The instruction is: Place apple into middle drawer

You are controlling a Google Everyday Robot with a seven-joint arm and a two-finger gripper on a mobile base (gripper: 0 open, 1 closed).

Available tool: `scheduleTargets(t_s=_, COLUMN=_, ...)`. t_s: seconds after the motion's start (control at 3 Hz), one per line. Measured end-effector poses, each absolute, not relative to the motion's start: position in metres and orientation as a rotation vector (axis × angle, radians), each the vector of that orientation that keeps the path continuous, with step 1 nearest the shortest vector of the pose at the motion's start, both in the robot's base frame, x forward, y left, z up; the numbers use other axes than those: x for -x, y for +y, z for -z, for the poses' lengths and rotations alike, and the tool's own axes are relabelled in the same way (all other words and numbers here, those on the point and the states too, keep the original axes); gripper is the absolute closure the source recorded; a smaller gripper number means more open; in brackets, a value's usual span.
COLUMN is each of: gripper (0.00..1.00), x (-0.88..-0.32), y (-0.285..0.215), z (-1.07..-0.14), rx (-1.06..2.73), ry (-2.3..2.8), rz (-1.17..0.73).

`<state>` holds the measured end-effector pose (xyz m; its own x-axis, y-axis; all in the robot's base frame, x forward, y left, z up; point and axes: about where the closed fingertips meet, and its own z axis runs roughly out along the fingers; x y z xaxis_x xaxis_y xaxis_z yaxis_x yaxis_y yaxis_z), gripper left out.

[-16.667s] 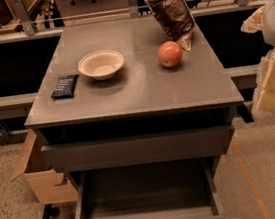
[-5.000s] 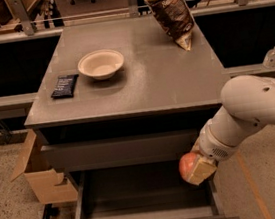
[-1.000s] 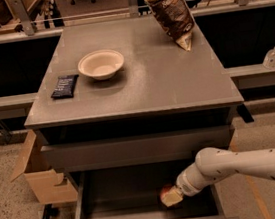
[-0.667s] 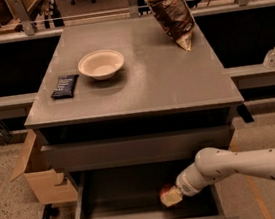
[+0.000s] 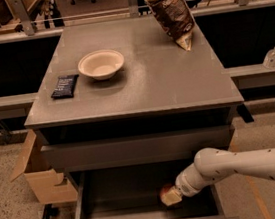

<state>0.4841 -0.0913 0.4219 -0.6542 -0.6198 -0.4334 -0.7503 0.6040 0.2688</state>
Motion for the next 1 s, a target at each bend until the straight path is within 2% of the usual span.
scheduleTargets(t_s=0.33, gripper=0.00, x=-0.4833, y=-0.0904, z=-0.4210, rx=1.117, ry=2.538, rz=-0.629)
scheduleTargets(t_s=0.67, gripper=0.00, x=-0.4833, y=-0.0904, z=-0.4210, rx=1.117, ry=2.538, rz=-0.629)
scheduleTargets(t_s=1.0, gripper=0.00, x=-0.4828, y=-0.0899, z=-0.4251, rx=1.102, ry=2.495, rz=-0.709)
